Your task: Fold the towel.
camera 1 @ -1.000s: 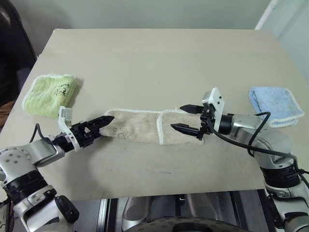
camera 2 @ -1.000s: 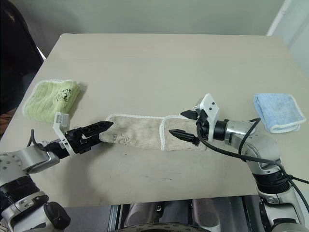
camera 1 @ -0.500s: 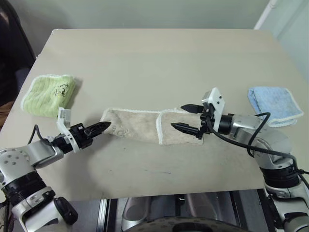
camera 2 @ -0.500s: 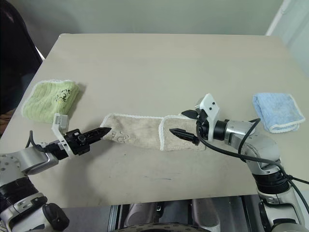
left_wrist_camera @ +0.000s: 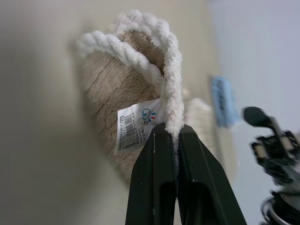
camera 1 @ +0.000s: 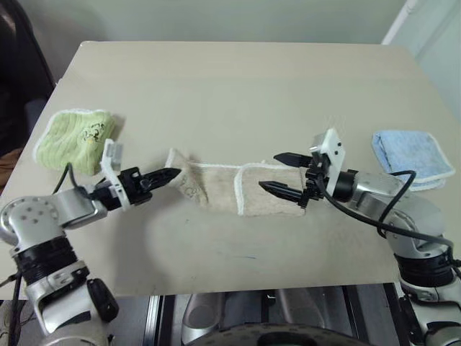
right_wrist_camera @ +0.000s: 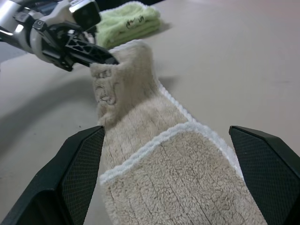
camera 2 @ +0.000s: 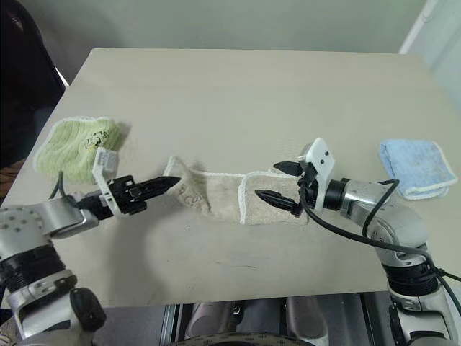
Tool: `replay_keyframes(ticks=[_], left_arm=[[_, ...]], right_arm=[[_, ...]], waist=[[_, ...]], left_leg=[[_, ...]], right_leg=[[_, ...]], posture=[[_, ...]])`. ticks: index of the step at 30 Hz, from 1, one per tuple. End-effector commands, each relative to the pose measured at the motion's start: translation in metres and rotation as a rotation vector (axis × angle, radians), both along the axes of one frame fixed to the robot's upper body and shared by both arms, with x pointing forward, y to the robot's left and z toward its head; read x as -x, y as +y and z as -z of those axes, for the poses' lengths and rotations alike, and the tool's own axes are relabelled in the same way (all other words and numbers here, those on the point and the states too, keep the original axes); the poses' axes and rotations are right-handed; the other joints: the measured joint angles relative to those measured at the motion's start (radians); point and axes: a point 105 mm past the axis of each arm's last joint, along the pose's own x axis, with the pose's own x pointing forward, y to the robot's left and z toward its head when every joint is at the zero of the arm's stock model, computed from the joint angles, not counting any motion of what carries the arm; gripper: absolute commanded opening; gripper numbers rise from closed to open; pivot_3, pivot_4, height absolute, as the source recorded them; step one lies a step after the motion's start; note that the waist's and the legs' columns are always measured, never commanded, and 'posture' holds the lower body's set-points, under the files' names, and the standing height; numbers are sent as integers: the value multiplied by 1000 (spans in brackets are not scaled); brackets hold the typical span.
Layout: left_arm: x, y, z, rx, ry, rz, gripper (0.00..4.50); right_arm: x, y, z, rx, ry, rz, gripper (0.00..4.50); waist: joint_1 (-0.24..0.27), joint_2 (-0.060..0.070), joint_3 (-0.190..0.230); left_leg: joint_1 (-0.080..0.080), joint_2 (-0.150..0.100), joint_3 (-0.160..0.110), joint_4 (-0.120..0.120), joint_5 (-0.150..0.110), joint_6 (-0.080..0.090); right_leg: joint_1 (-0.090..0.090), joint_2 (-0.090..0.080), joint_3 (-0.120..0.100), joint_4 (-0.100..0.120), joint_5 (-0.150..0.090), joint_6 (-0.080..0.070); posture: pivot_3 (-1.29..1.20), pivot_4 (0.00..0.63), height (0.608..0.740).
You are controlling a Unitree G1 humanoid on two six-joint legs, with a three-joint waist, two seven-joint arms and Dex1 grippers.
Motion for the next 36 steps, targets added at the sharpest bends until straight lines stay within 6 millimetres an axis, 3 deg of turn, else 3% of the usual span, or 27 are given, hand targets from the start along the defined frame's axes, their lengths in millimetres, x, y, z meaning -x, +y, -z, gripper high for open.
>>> replay_keyframes(ticks=[1, 5, 12, 17, 22, 27, 36], left_arm=[[1, -20, -25, 17, -91, 109, 24], [4, -46, -31, 47, -96, 242, 24], [9, -101, -17, 79, -23, 422, 24], [-1, -126, -19, 168, 17, 440, 24], [4, -150, -17, 174, 33, 506, 24], [13, -161, -8, 151, 55, 553, 24], [12, -165, 2, 102, 111, 556, 24]], right_arm=[[4, -11, -16, -12, -51, 38, 4500], [4, -21, -15, 4, -51, 87, 4500], [2, -30, -19, -3, -76, 164, 4500], [5, -38, -17, 7, -79, 210, 4500], [6, -41, -18, 5, -88, 247, 4500], [6, -42, -19, 9, -91, 267, 4500], [3, -46, -20, 12, -97, 295, 4500]], waist=[[-1, 0, 0], [-1, -1, 0], [0, -2, 1], [3, -2, 1], [4, -3, 2], [4, -3, 2], [4, -3, 2]], left_leg=[[0, 0, 0, 0, 0, 0], [0, 0, 1, 0, 0, 0], [0, 0, 2, 0, 1, 1], [1, 0, 3, 1, 3, 3], [1, 0, 5, 1, 4, 4], [1, 0, 6, 1, 5, 5], [1, 0, 6, 1, 6, 6]], right_leg=[[0, 0, 0, 0, 0, 0], [0, 0, 0, 0, 0, 1], [0, 0, 1, 0, 0, 5], [2, -1, 1, 0, -2, 10], [3, -2, 1, 0, -3, 16], [3, -2, 1, 0, -3, 18], [3, -2, 1, 0, -3, 19]], posture=[[0, 150, 703], [0, 150, 703], [0, 150, 703], [0, 150, 703], [0, 150, 703], [0, 150, 703], [0, 150, 703]])
